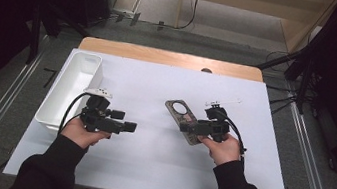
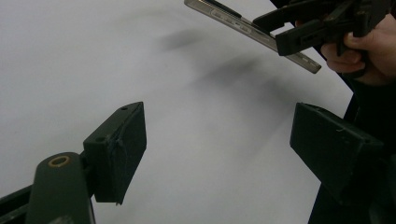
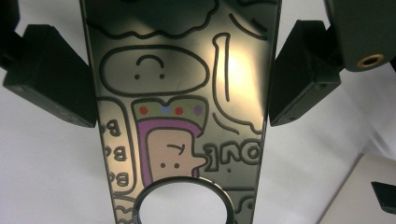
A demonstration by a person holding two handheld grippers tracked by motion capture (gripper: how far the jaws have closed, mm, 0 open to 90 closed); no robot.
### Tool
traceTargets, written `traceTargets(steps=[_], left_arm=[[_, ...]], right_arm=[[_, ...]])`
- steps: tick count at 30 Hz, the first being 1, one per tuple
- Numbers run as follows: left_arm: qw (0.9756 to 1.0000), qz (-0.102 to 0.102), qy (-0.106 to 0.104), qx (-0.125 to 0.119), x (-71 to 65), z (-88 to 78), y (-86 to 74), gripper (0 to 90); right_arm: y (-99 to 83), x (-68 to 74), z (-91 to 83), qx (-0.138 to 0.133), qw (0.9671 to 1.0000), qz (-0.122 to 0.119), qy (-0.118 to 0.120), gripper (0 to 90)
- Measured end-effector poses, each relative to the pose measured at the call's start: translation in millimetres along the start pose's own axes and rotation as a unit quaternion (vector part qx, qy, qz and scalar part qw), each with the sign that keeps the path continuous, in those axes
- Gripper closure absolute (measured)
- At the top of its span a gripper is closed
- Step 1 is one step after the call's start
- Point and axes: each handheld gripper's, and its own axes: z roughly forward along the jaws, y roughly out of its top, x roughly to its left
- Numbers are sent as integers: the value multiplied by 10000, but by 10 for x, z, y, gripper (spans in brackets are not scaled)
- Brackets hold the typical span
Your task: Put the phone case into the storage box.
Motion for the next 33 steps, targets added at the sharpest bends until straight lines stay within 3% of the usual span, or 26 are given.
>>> traceTargets(steps=[8, 15, 28, 33], left_arm=[[9997, -241, 8, -28, 21, 68, 133, 210], [9994, -323, 96, -62, 42, 113, 214, 210], [9979, -635, 115, 45, 46, 195, 404, 229], [9977, -662, 136, 103, 46, 235, 461, 229]], right_arm=[[-1, 25, 49, -35, 10000, 12, 40, 108], [5, 47, 72, -87, 10000, 17, 28, 108], [7, 86, 119, -193, 9998, 15, 12, 108], [5, 98, 143, -251, 9997, 62, 18, 108]])
